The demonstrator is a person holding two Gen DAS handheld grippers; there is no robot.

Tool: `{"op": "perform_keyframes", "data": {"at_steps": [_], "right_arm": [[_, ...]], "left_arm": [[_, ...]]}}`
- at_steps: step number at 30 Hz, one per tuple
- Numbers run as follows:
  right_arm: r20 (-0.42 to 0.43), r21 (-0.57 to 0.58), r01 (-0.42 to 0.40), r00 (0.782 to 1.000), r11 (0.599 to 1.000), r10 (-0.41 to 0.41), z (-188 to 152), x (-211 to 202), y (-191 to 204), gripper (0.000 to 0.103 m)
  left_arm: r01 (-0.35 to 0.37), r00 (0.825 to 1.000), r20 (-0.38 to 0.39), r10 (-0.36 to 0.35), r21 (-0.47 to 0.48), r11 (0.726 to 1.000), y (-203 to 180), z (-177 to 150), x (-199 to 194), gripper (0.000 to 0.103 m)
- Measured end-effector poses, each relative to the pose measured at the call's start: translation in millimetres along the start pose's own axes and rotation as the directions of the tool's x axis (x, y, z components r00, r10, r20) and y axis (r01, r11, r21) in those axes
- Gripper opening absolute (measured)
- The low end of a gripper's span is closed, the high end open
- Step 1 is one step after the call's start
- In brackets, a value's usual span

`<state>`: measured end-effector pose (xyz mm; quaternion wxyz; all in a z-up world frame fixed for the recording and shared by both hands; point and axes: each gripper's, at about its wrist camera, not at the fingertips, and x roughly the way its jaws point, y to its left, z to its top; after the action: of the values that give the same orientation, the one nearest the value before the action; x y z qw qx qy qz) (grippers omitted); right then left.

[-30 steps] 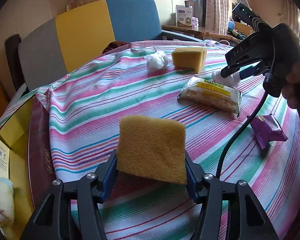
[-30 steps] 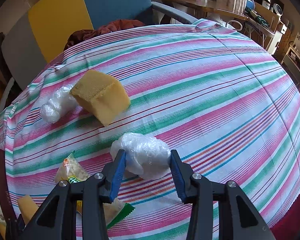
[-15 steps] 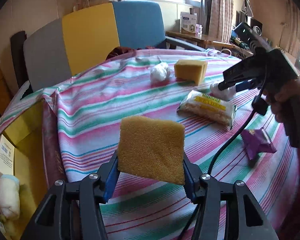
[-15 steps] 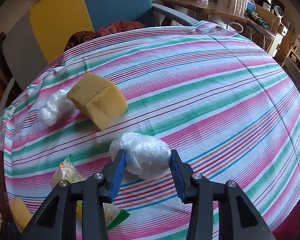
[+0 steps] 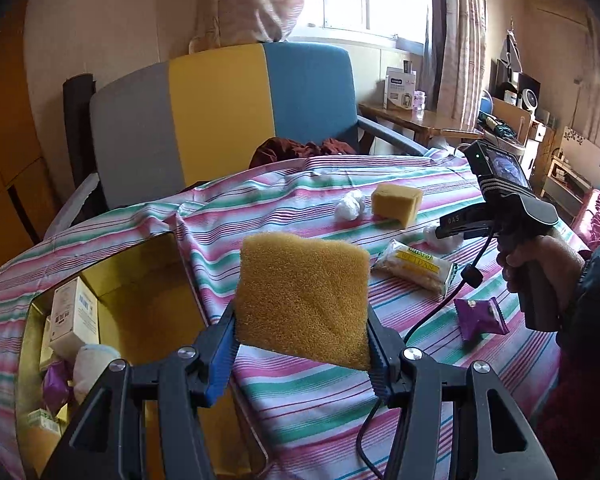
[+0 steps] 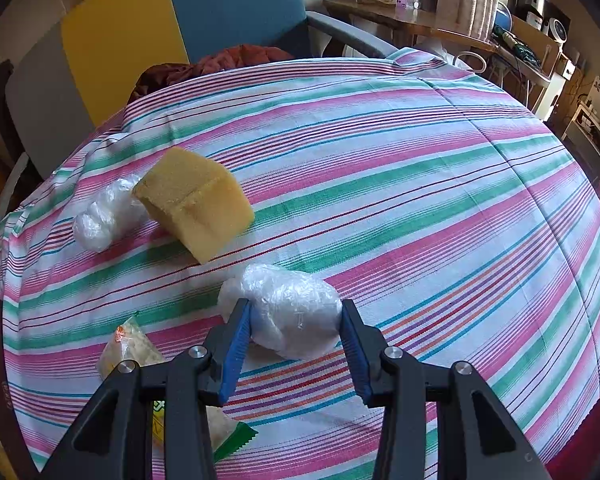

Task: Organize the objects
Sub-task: 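Carry the sponge cake toward the tray with the left tool while the right tool holds the bundle, then lower the sponge cake into the gold tray and open the left tool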

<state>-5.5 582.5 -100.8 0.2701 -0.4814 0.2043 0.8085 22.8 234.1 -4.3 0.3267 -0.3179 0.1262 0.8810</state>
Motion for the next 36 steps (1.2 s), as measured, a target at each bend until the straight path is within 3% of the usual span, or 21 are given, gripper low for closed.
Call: {"op": "perform_keyframes", "data": {"at_steps": [9,13,21,28,33,36], "right_arm": [[0.011,-0.004,0.01,1.0,1.0,-0.01,-3.2,-2.6,-1.1,0.044],[0.027,-0.003,0.004,1.0,1.0,-0.004,-3.7,-8.1,0.1,0.044],[0.084,0.002,-0.022,0.996,1.0,0.022,-0.1,-22.7,1.1,0.044],[0.099,-0.002,-0.042,0.994,0.999,0.042,2.5,-26.3,0.9,0.044],[0.107,-0.007,-0.048,0.993,0.999,0.049,3.0,-28.2,2.7,0.044],[0.111,-0.005,-0.05,0.993,0.999,0.05,3.2,-29.0,2.7,0.044]], "left_arm": [[-0.084,0.996,-0.01,0.083,-0.067,0.994,44.0,-16.7,-24.8,0.057],[-0.121,0.993,-0.031,0.118,-0.141,0.983,77.8,-29.9,-36.4,0.057],[-0.201,0.979,-0.114,0.17,-0.386,0.9,177.4,-73.1,-53.7,0.057],[-0.253,0.963,-0.194,0.189,-0.391,0.885,192.6,-97.8,-39.1,0.058],[-0.279,0.951,-0.226,0.211,-0.329,0.902,184.9,-99.7,-25.2,0.06],[-0.233,0.959,-0.236,0.16,-0.328,0.916,180.1,-98.4,-23.5,0.06]]}}
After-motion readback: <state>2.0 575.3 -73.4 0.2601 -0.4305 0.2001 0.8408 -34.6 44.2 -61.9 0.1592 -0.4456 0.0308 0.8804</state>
